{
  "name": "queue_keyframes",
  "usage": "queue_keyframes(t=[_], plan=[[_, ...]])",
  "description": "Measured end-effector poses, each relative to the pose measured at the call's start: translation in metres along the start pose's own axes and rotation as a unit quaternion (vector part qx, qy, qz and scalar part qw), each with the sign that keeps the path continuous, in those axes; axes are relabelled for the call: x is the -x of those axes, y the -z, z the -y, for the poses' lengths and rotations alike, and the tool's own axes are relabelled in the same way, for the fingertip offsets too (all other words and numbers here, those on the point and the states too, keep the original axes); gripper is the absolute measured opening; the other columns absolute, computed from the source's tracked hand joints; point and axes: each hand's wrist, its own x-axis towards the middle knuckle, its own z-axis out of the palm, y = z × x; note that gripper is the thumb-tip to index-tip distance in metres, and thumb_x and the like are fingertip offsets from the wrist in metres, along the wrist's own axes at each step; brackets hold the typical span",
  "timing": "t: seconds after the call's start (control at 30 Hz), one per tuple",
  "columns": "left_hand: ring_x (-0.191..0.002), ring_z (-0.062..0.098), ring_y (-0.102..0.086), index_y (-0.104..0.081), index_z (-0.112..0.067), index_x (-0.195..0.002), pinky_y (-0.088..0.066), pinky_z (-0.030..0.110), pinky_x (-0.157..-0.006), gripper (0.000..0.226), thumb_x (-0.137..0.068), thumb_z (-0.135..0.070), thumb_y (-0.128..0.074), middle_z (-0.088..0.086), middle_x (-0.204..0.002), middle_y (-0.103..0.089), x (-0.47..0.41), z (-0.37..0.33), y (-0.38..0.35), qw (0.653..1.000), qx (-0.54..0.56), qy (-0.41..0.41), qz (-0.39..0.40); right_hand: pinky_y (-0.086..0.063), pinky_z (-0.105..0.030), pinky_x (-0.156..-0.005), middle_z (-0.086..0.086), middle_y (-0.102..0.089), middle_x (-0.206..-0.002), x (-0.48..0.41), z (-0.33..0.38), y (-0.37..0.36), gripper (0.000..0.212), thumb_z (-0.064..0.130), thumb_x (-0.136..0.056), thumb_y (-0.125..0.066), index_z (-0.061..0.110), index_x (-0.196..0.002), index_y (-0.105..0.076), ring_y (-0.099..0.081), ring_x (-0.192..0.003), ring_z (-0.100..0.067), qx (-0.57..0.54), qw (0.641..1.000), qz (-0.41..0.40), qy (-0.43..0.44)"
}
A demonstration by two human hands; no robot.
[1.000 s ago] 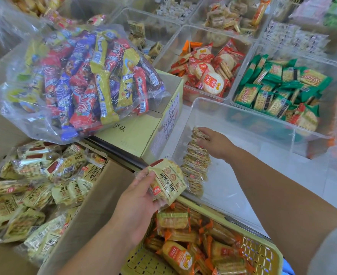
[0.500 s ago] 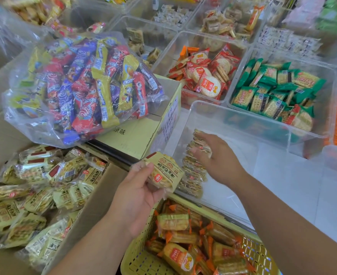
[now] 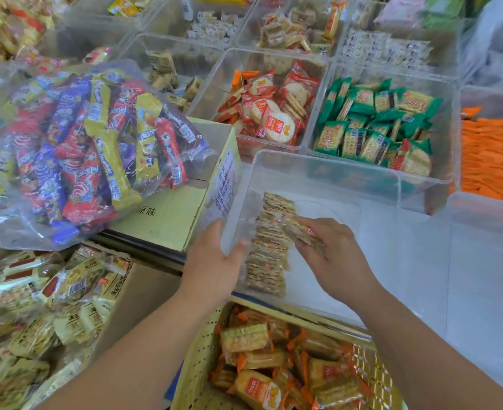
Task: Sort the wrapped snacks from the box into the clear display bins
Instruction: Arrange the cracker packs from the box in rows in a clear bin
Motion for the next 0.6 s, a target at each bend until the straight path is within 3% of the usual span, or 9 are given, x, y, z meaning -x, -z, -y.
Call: queue_keyframes(t=[0.07, 0.13, 0.23, 0.33, 0.43, 0.5, 0.6], plan=[[-0.111, 0.016, -0.058, -0.014, -0.030, -0.162, -0.047, 0.030, -0.088, 0.076, -0.101, -0.038, -0.058, 0.002, -0.155, -0.043, -0.019, 0.004, -0.005, 0.996, -0.055, 0.044, 0.054, -0.037, -0.023, -0.083, 0.005, -0.060, -0.109, -0.005, -0.016, 0.008, 0.038, 0.026, -0.097, -0.064, 0.029, -0.135, -0.063, -0.051, -0.101, -0.019, 0.017, 0.999, -0.023, -0.042], [-0.101, 0.023, -0.066, 0.001, -0.030, -0.163, -0.056, 0.036, -0.077, 0.082, -0.103, -0.024, -0.055, 0.011, -0.157, -0.042, -0.034, 0.006, -0.012, 0.983, -0.093, 0.088, 0.134, -0.036, -0.007, -0.074, 0.009, -0.059, -0.107, -0.012, -0.030, 0.016, 0.035, 0.031, -0.096, -0.066, 0.031, -0.131, -0.065, -0.049, -0.093, -0.008, 0.012, 0.997, -0.041, -0.070], [-0.103, 0.035, -0.065, -0.006, -0.025, -0.160, -0.056, 0.044, -0.079, 0.077, -0.099, -0.002, -0.046, 0.014, -0.133, -0.056, -0.048, 0.006, -0.020, 0.972, -0.133, 0.076, 0.179, -0.034, -0.009, -0.073, 0.004, -0.066, -0.116, -0.029, -0.045, 0.025, 0.034, 0.027, -0.095, -0.068, 0.031, -0.128, -0.068, -0.057, -0.099, -0.013, 0.018, 0.994, -0.049, -0.099], [-0.108, 0.033, -0.064, -0.013, -0.034, -0.157, -0.053, 0.039, -0.077, 0.081, -0.094, 0.008, -0.043, 0.013, -0.141, -0.054, -0.053, 0.007, -0.027, 0.971, -0.120, 0.055, 0.200, -0.035, -0.018, -0.082, 0.003, -0.067, -0.125, -0.055, -0.056, 0.028, 0.036, 0.019, -0.094, -0.066, 0.028, -0.129, -0.069, -0.060, -0.110, -0.019, 0.024, 0.991, -0.048, -0.121], [-0.111, 0.029, -0.063, -0.016, -0.038, -0.153, -0.054, 0.037, -0.074, 0.080, -0.094, 0.008, -0.044, 0.010, -0.143, -0.053, -0.056, 0.007, -0.036, 0.967, -0.109, 0.041, 0.228, -0.042, -0.025, -0.077, 0.003, -0.070, -0.113, -0.086, -0.063, 0.026, 0.030, 0.027, -0.094, -0.066, 0.028, -0.124, -0.070, -0.061, -0.099, -0.020, -0.006, 0.991, -0.042, -0.130], [-0.105, 0.028, -0.065, -0.019, -0.039, -0.151, -0.052, 0.033, -0.063, 0.078, -0.094, 0.008, -0.045, 0.008, -0.143, -0.052, -0.058, 0.008, -0.044, 0.966, -0.096, 0.041, 0.236, -0.049, -0.031, -0.080, 0.002, -0.070, -0.112, -0.105, -0.067, 0.022, 0.032, 0.034, -0.095, -0.065, 0.028, -0.126, -0.069, -0.063, -0.099, -0.022, -0.017, 0.990, -0.024, -0.138], [-0.088, 0.024, -0.063, -0.020, -0.037, -0.151, -0.046, 0.025, -0.050, 0.077, -0.095, 0.010, -0.046, 0.009, -0.145, -0.050, -0.062, 0.011, -0.050, 0.967, -0.087, 0.038, 0.235, -0.048, -0.036, -0.099, -0.004, -0.065, -0.132, -0.126, -0.080, 0.010, 0.038, 0.028, -0.098, -0.062, 0.025, -0.136, -0.062, -0.060, -0.118, -0.028, 0.038, 0.989, 0.037, -0.141]])
